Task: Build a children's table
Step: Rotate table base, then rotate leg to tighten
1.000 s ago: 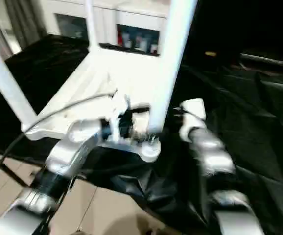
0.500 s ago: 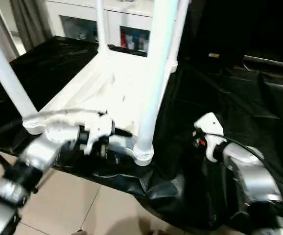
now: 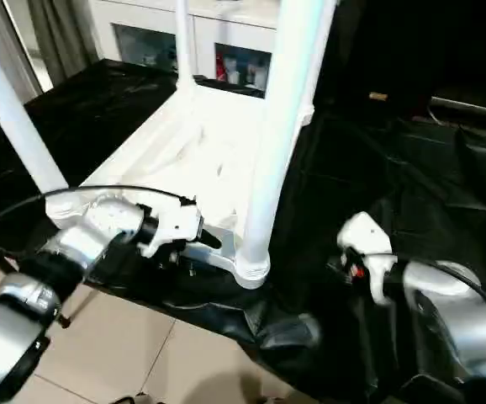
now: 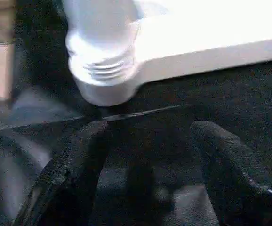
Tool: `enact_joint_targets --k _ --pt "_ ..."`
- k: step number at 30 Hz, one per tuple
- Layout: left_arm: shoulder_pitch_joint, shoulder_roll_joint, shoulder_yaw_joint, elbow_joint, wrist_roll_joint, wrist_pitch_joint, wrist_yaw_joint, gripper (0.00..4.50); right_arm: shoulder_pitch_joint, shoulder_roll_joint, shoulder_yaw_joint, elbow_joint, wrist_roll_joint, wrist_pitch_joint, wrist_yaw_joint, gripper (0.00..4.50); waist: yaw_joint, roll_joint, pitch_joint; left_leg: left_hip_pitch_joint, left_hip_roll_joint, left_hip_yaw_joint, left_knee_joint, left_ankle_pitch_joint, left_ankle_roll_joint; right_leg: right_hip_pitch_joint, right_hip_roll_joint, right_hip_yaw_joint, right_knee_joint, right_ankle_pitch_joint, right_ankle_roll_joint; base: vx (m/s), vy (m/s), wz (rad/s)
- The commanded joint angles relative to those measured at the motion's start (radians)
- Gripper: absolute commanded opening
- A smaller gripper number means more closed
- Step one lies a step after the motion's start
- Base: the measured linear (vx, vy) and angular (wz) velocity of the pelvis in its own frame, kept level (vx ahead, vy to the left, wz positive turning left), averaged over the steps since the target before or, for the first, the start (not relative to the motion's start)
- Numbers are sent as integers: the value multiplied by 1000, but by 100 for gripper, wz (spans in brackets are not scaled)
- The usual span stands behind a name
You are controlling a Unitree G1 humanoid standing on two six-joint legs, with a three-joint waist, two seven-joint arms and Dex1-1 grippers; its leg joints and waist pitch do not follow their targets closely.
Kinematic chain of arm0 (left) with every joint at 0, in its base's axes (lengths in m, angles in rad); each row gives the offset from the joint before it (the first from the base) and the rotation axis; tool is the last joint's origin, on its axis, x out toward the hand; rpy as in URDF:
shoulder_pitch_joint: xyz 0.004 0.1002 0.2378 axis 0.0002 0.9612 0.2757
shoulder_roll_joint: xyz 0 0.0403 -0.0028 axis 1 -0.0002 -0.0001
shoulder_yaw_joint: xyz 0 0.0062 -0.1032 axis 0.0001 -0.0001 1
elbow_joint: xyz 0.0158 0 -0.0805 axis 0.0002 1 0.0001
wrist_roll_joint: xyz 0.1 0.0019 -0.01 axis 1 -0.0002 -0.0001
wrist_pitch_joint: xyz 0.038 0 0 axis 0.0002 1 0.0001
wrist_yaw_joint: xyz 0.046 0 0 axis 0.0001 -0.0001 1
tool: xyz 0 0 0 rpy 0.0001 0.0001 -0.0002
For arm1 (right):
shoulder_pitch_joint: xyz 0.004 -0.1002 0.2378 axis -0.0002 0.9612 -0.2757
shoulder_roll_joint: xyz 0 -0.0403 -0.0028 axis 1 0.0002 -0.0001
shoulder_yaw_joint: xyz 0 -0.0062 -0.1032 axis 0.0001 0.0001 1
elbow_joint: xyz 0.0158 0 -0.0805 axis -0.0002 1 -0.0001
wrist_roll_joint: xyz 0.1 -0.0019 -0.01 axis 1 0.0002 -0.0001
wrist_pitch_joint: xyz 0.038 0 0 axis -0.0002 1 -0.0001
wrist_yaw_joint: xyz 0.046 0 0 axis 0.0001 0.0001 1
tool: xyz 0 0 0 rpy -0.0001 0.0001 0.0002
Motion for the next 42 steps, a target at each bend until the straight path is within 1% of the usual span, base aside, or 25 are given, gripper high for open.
enact_joint_targets --k 1,3,6,7,9,10,11,12,14,15,17,19,21,22,24,25,28,32,33,34,36,37,38,40,42 --pt "-42 -6 -7 60 24 -36 1 205 35 -48 16 -72 23 5 63 310 9 1 -69 2 11 -4 -65 -248 62 63 -56 37 -103 -428 -117 0 0 0" --pt "-48 -9 -7 71 27 -41 0 203 42 -54 18 -82 25 5 71 310 11 -2 -70 -1 11 -6 -67 -249 63 66 -55 35 -103 -438 -103 0 0 0" --pt "-68 -26 -2 118 44 -62 8 165 53 -57 18 -97 25 18 71 310 13 -2 -69 1 6 -4 -64 -247 64 60 -55 30 -116 -503 -81 0 0 0" --pt "-77 -35 1 145 54 -74 14 162 58 -61 19 -106 26 27 71 310 16 -1 -74 2 10 -6 -65 -237 64 62 -56 30 -111 -477 -85 0 0 0" --pt "-81 -41 0 159 62 -76 22 145 60 -64 23 -111 26 31 71 310 16 0 -74 0 11 -8 -67 -234 64 63 -55 30 -107 -453 -94 0 0 0" --pt "-83 -44 0 166 65 -77 25 145 61 -65 24 -113 26 33 71 310 14 1 -71 0 11 -8 -68 -252 64 63 -57 27 -110 -467 -96 0 0 0" --pt "-85 -48 0 172 66 -72 29 123 61 -65 25 -114 25 35 72 310 14 0 -72 1 10 -8 -67 -252 64 64 -58 27 -111 -475 -94 0 0 0" --pt "-91 -56 2 197 71 -73 34 123 62 -70 28 -120 28 38 72 310 16 2 -74 2 10 -7 -66 -242 66 64 -59 28 -111 -469 -96 0 0 0" --pt "-92 -62 1 212 77 -63 38 115 63 -71 32 -122 27 38 73 310 17 2 -76 -2 13 -8 -67 -225 72 67 -59 29 -106 -420 -111 0 0 0" --pt "-93 -64 1 216 80 -59 39 115 62 -70 32 -122 27 38 73 310 16 0 -76 -3 14 -9 -68 -224 72 68 -59 29 -104 -409 -114 0 0 0" --pt "-94 -70 -2 236 97 -51 43 82 61 -68 35 -122 24 40 75 310 16 -4 -77 -4 15 -9 -67 -216 76 69 -61 30 -100 -384 -124 0 0 0" --pt "-92 -74 -3 244 106 -58 44 76 58 -67 38 -123 22 41 75 310 18 -1 -78 -4 15 -8 -67 -207 79 70 -63 31 -99 -373 -130 0 0 0" --pt "-86 -80 3 245 102 -55 34 72 52 -65 41 -118 21 40 74 310 17 -6 -78 -6 16 -8 -68 -199 81 72 -63 30 -98 -366 -131 0 0 0" --pt "-84 -84 9 245 94 -50 26 52 49 -64 42 -116 20 39 74 310 17 -4 -77 -7 16 -8 -68 -195 82 72 -65 30 -97 -367 -135 0 0 0" --pt "-82 -87 18 239 81 -36 11 46 44 -61 42 -111 19 37 71 310 17 -5 -77 -5 16 -7 -67 -194 83 71 -65 31 -98 -369 -139 0 0 0" --pt "-77 -85 29 219 66 29 -16 44 30 -46 36 -94 9 28 46 310 16 -4 -76 -5 15 -7 -68 -195 80 71 -66 31 -99 -382 -140 0 0 0" --pt "-62 -74 31 183 63 131 -31 19 3 -11 26 -50 -26 9 -28 310 10 0 -76 -3 16 -8 -69 -199 70 68 -67 31 -98 -384 -152 0 0 0" --pt "-21 -88 97 120 9 231 31 2 -27 41 13 11 -66 10 -138 310 -3 -4 -76 -6 14 -7 -68 -195 64 72 -67 30 -95 -382 -165 0 0 0" --pt "0 -88 109 89 11 258 85 2 -34 58 8 26 -72 11 -170 310 -5 -3 -75 -7 12 -7 -68 -196 67 71 -65 29 -98 -385 -163 0 0 0" --pt "14 -86 112 68 18 269 112 2 -37 68 4 33 -72 16 -185 310 -8 -11 -76 -9 14 -8 -68 -193 69 72 -66 29 -94 -381 -162 0 0 0" --pt "55 -79 120 -5 31 319 180 2 -43 87 0 43 -74 17 -214 310 -14 -10 -74 -9 13 -7 -67 -198 73 71 -65 27 -97 -407 -151 0 0 0" --pt "82 -81 132 -56 22 345 198 2 -46 97 -1 46 -73 19 -222 310 -18 -16 -74 -8 12 -5 -67 -198 75 70 -64 27 -100 -426 -140 0 0 0" --pt "98 -82 140 -91 18 365 205 2 -49 103 -1 49 -72 19 -227 310 -22 -12 -72 -10 10 -5 -67 -199 79 67 -62 25 -104 -450 -128 0 0 0" --pt "150 -88 155 -201 18 436 239 2 -57 126 -3 58 -71 25 -248 310 -31 -21 -72 -10 14 -6 -67 -199 79 67 -63 26 -100 -459 -121 0 0 0" --pt "190 -93 156 -279 24 454 253 2 -62 142 2 63 -70 24 -260 310 -38 -15 -71 -10 15 -7 -68 -199 82 62 -64 26 -103 -476 -116 0 0 0"
